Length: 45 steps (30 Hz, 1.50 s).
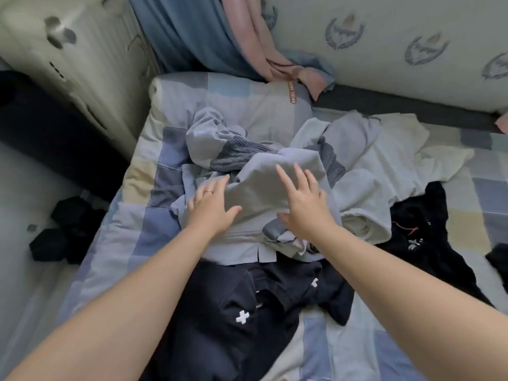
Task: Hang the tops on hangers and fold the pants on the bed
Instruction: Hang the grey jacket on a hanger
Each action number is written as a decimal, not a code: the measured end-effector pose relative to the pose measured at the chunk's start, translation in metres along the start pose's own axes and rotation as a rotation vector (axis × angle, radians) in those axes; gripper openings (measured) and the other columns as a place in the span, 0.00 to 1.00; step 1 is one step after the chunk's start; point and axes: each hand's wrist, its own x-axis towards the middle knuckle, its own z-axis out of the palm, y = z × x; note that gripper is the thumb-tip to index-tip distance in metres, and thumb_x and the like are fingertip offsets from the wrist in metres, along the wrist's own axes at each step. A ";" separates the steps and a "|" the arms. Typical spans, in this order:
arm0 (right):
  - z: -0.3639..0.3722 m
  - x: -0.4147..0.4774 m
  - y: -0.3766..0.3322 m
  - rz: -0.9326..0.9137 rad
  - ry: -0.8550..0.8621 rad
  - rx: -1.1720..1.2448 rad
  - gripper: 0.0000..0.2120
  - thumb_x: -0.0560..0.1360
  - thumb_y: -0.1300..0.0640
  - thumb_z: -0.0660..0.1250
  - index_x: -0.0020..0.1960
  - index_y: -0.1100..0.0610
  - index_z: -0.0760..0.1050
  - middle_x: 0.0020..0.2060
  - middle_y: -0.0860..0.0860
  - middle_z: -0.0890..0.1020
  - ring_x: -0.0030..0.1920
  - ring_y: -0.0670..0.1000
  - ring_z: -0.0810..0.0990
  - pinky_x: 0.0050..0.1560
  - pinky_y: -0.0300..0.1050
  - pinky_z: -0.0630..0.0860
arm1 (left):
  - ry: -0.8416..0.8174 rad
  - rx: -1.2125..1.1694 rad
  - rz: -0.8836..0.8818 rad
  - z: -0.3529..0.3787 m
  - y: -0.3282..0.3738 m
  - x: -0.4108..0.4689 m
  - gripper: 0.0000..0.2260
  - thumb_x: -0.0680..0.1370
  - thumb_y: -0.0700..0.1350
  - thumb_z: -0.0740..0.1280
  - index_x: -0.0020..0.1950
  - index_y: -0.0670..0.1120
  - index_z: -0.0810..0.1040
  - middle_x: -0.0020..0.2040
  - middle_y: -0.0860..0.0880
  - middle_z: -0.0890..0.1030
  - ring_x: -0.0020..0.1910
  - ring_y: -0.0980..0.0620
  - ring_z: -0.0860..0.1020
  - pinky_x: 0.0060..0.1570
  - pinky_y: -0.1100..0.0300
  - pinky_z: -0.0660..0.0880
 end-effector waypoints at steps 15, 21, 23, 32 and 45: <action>0.009 0.001 0.018 -0.129 -0.173 -0.319 0.07 0.72 0.59 0.65 0.43 0.48 0.71 0.52 0.45 0.78 0.62 0.53 0.70 0.62 0.58 0.58 | -0.159 -0.170 0.227 0.048 0.018 -0.075 0.09 0.81 0.40 0.58 0.50 0.49 0.77 0.46 0.47 0.81 0.48 0.40 0.76 0.46 0.45 0.77; 0.032 -0.131 0.092 -0.002 -0.141 -0.186 0.06 0.73 0.60 0.62 0.42 0.49 0.71 0.44 0.44 0.78 0.56 0.50 0.77 0.62 0.55 0.59 | -0.274 -0.142 0.274 0.101 0.072 -0.165 0.10 0.82 0.39 0.57 0.50 0.49 0.76 0.49 0.49 0.80 0.50 0.43 0.76 0.48 0.47 0.76; 0.044 -0.176 0.117 0.055 -0.164 -0.137 0.06 0.74 0.59 0.62 0.45 0.49 0.73 0.47 0.44 0.79 0.59 0.50 0.76 0.65 0.56 0.59 | -0.309 -0.115 0.296 0.121 0.092 -0.195 0.10 0.82 0.39 0.57 0.49 0.49 0.76 0.47 0.49 0.79 0.48 0.43 0.76 0.46 0.48 0.75; 0.131 -0.382 0.229 0.243 -0.110 0.041 0.08 0.68 0.61 0.69 0.40 0.50 0.74 0.43 0.46 0.82 0.54 0.53 0.80 0.63 0.58 0.63 | -0.522 0.038 0.395 0.241 0.172 -0.326 0.11 0.77 0.36 0.59 0.50 0.48 0.78 0.49 0.46 0.81 0.49 0.41 0.76 0.47 0.50 0.75; 0.222 -0.570 0.350 0.542 -0.346 0.116 0.08 0.76 0.61 0.62 0.45 0.48 0.72 0.49 0.46 0.80 0.60 0.50 0.75 0.69 0.55 0.58 | -0.822 0.222 0.508 0.404 0.263 -0.459 0.07 0.77 0.37 0.59 0.43 0.47 0.71 0.40 0.47 0.74 0.42 0.42 0.72 0.38 0.54 0.63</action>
